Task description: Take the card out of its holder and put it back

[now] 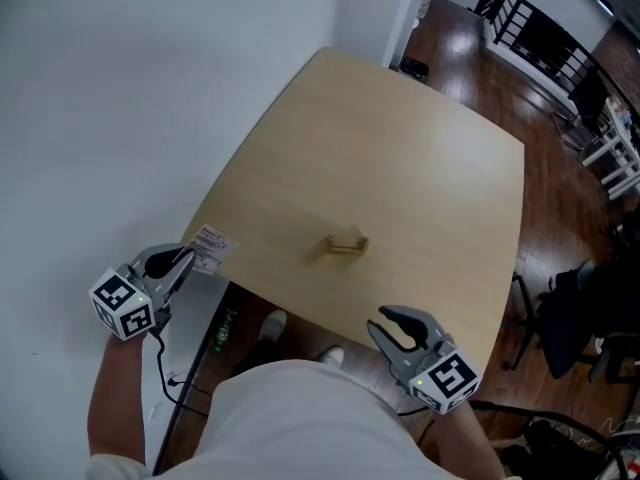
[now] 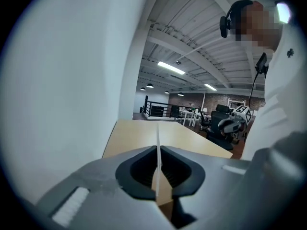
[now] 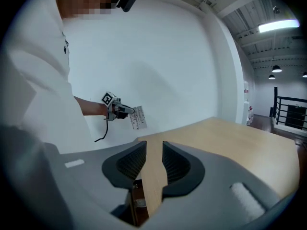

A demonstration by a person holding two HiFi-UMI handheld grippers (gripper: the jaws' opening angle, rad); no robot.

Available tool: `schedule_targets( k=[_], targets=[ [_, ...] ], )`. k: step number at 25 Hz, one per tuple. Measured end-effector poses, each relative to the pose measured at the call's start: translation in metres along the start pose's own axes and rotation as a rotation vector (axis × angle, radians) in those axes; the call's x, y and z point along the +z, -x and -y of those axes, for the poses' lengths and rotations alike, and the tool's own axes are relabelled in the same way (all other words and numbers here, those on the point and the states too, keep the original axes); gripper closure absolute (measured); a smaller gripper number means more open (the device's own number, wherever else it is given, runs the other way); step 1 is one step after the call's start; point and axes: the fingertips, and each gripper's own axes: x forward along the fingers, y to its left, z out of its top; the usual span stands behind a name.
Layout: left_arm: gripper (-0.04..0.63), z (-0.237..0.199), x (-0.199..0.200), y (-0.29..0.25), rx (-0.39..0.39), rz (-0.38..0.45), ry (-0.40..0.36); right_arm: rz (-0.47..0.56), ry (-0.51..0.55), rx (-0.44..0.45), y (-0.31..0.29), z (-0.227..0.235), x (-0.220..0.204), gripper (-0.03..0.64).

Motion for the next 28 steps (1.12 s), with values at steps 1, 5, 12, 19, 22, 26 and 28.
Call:
schedule_targets(
  k=[1, 5, 12, 19, 22, 26, 28],
  targets=[
    [0.578, 0.002, 0.0, 0.001, -0.008, -0.001, 0.004, -0.001, 0.003, 0.006, -0.001, -0.001, 0.001, 0.507],
    [0.578, 0.017, 0.008, -0.009, -0.076, -0.01, -0.018, -0.005, 0.0, -0.005, 0.005, -0.008, 0.002, 0.508],
    [0.578, 0.036, 0.034, -0.037, -0.249, -0.029, -0.103, -0.004, -0.069, -0.131, 0.026, -0.044, 0.0, 0.508],
    [0.578, 0.076, 0.062, -0.124, -0.445, -0.08, -0.211, 0.01, -0.155, -0.29, 0.064, -0.039, -0.011, 0.508],
    [0.578, 0.085, 0.065, -0.151, -0.515, -0.115, -0.252, 0.018, -0.191, -0.361, 0.073, -0.045, -0.012, 0.508],
    [0.578, 0.094, 0.06, -0.184, -0.59, -0.16, -0.295, 0.018, -0.234, -0.454, 0.085, -0.051, -0.018, 0.508],
    [0.578, 0.1, 0.055, -0.199, -0.621, -0.18, -0.311, 0.014, -0.255, -0.498, 0.091, -0.054, -0.022, 0.508]
  ],
)
